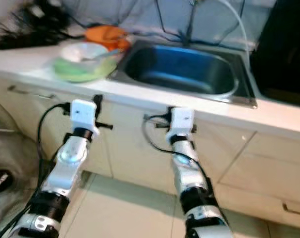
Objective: Kitchen organization
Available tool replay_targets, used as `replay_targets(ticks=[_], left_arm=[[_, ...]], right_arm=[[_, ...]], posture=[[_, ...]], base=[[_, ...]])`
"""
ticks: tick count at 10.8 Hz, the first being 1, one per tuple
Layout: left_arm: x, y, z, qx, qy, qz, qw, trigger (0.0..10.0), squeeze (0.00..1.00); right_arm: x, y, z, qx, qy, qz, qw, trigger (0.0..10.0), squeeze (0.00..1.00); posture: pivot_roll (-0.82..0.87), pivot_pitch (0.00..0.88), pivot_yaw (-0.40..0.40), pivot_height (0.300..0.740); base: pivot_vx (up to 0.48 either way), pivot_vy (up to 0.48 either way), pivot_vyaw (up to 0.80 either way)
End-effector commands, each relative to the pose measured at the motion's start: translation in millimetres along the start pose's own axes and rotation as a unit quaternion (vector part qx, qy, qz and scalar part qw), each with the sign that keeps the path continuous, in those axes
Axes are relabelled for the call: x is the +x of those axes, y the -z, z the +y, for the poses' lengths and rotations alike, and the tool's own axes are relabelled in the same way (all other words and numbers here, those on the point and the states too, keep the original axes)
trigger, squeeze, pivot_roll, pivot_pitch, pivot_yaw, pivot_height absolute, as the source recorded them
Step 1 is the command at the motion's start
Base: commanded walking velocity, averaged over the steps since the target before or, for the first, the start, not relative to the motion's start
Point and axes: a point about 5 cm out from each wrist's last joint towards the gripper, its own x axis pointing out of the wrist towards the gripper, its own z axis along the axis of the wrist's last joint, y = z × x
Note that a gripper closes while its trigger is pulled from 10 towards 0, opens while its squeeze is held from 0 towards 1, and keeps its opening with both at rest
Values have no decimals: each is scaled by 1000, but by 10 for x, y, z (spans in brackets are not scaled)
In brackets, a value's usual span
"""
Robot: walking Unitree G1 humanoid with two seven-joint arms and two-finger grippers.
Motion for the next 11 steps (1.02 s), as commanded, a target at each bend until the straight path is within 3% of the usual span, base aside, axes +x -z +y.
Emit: replay_targets(ticks=[1, 4, 11], left_arm=[[3, -14, -18, 0, 1, -2, 1000, 10000, 0], [7, -20, -13, 0, -1, -3, 1000, 10000, 0], [15, -34, 26, 1, -10, -7, 1000, 10000, 0]], right_arm=[[15, -21, -33, -1, 4, -3, 1000, 10000, 0], [12, -19, -23, 2, 4, -4, 1000, 10000, 0], [11, -39, -22, 8, 4, -12, 1000, 10000, 0]], posture=[[80, 0, -21, 740], [81, 0, -21, 740], [85, 0, -20, 740]], base=[[0, 0, 0], [0, 0, 165], [261, 0, 0]])
